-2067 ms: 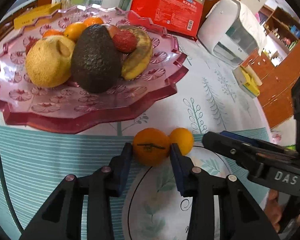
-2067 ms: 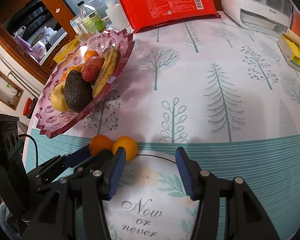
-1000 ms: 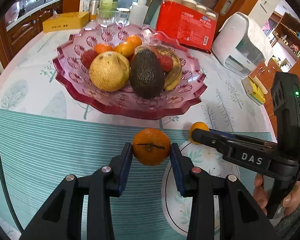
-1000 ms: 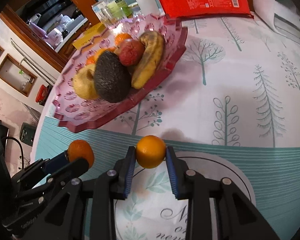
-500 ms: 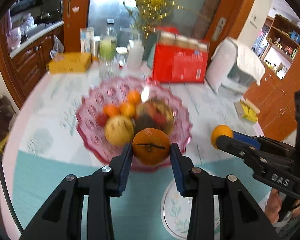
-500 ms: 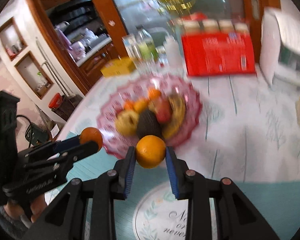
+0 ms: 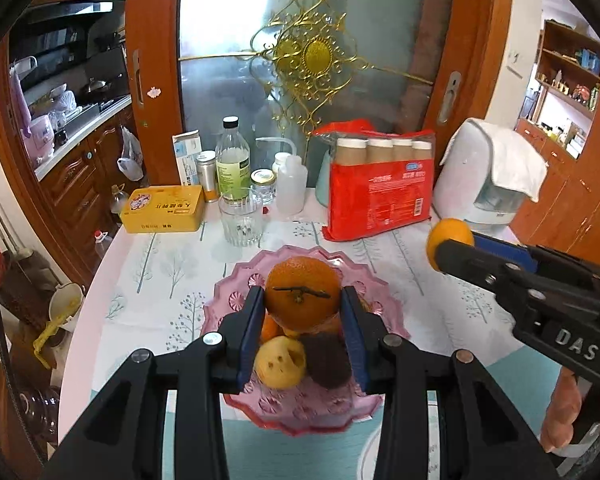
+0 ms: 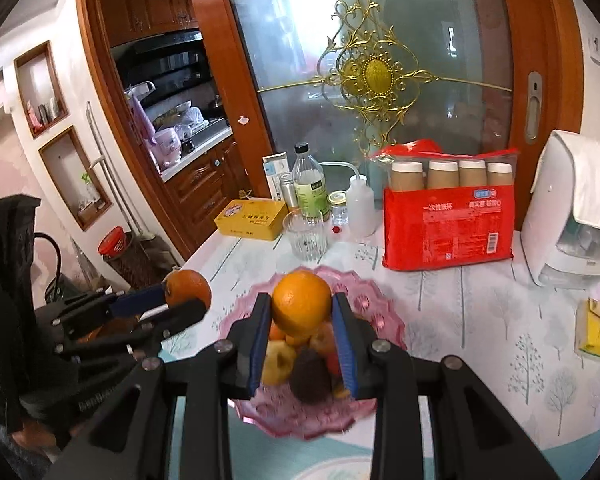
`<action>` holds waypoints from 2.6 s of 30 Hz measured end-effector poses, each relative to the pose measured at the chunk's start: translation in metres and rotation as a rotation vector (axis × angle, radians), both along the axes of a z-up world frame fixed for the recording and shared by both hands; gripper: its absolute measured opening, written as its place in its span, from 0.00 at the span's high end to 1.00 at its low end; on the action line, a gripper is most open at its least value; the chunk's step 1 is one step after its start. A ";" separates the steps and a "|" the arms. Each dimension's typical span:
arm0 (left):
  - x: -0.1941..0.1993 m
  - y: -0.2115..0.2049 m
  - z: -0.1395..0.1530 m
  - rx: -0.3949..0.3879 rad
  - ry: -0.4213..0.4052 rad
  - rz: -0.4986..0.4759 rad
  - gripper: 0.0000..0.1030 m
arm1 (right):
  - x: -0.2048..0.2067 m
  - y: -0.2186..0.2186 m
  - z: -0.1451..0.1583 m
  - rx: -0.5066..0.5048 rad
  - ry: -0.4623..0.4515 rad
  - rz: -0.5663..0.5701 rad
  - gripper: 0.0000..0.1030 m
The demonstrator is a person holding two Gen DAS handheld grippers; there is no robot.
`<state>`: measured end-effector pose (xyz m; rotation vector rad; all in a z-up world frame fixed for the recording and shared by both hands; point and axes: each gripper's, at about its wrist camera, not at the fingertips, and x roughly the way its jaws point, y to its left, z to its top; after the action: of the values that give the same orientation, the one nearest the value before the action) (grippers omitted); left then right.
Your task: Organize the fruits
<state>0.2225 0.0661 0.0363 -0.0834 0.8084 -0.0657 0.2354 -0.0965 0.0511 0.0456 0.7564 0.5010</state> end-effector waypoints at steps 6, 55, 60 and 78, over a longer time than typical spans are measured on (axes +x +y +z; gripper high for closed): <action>0.033 0.006 -0.046 -0.007 0.092 0.005 0.64 | 0.040 0.016 -0.052 -0.025 0.109 -0.045 0.70; 0.015 -0.026 -0.086 0.090 0.208 0.001 0.05 | -0.003 -0.033 -0.095 -0.111 0.229 -0.216 0.45; -0.016 -0.039 -0.064 0.091 0.177 -0.001 0.05 | -0.035 -0.048 -0.077 -0.109 0.206 -0.226 0.44; -0.166 -0.082 -0.022 0.097 0.115 0.004 0.04 | -0.183 -0.082 -0.056 -0.118 0.173 -0.211 0.44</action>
<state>0.0561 -0.0160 0.0144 0.0034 0.9247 -0.0182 0.0526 -0.1790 -0.0051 0.0587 0.9383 0.2532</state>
